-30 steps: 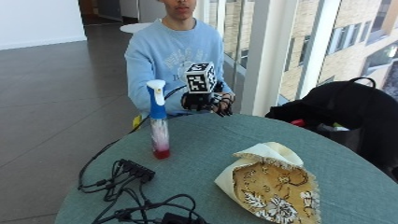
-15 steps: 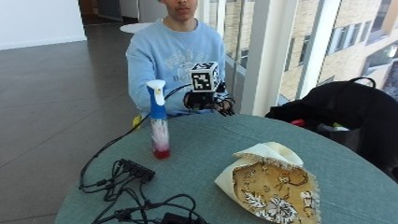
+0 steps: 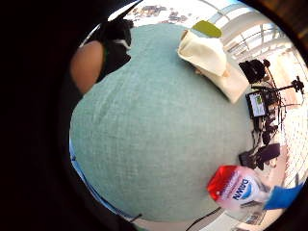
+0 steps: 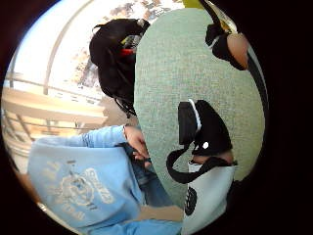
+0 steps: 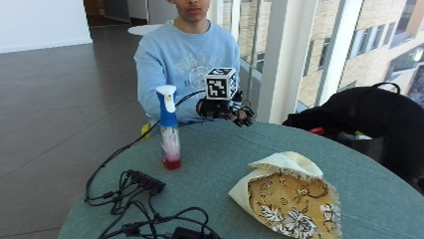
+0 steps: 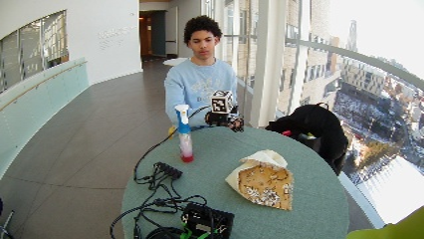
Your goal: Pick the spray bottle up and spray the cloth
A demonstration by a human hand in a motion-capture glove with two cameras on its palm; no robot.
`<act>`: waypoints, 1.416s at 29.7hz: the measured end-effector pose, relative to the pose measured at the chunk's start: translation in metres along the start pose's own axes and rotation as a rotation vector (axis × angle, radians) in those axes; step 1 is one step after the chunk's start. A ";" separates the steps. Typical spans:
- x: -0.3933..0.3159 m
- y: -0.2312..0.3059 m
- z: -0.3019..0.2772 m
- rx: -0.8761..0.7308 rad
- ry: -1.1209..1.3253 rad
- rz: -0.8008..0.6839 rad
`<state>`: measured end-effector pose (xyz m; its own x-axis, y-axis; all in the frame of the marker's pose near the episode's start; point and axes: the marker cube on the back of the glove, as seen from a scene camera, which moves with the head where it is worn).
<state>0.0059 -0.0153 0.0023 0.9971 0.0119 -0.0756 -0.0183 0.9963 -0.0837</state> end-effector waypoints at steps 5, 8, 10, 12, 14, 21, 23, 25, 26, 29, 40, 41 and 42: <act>-0.001 0.010 -0.004 0.007 0.007 0.008; 0.000 0.023 -0.007 0.014 0.020 0.019; 0.002 0.035 -0.009 0.017 0.032 0.030; 0.004 0.048 -0.012 0.025 0.038 0.044; 0.005 0.063 -0.016 0.041 0.034 0.064; 0.005 0.122 -0.035 0.132 -0.017 0.164; 0.008 0.138 -0.042 0.169 -0.031 0.193; 0.014 0.153 -0.049 0.232 -0.060 0.230; 0.017 0.161 -0.053 0.267 -0.083 0.251; 0.029 0.180 -0.063 0.362 -0.172 0.310; 0.106 0.224 -0.077 0.579 -0.373 0.533; 0.113 0.226 -0.078 0.601 -0.395 0.544; 0.119 0.226 -0.078 0.620 -0.421 0.554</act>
<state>0.1148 0.2050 -0.1033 0.8049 0.4081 0.4308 -0.5777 0.7050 0.4114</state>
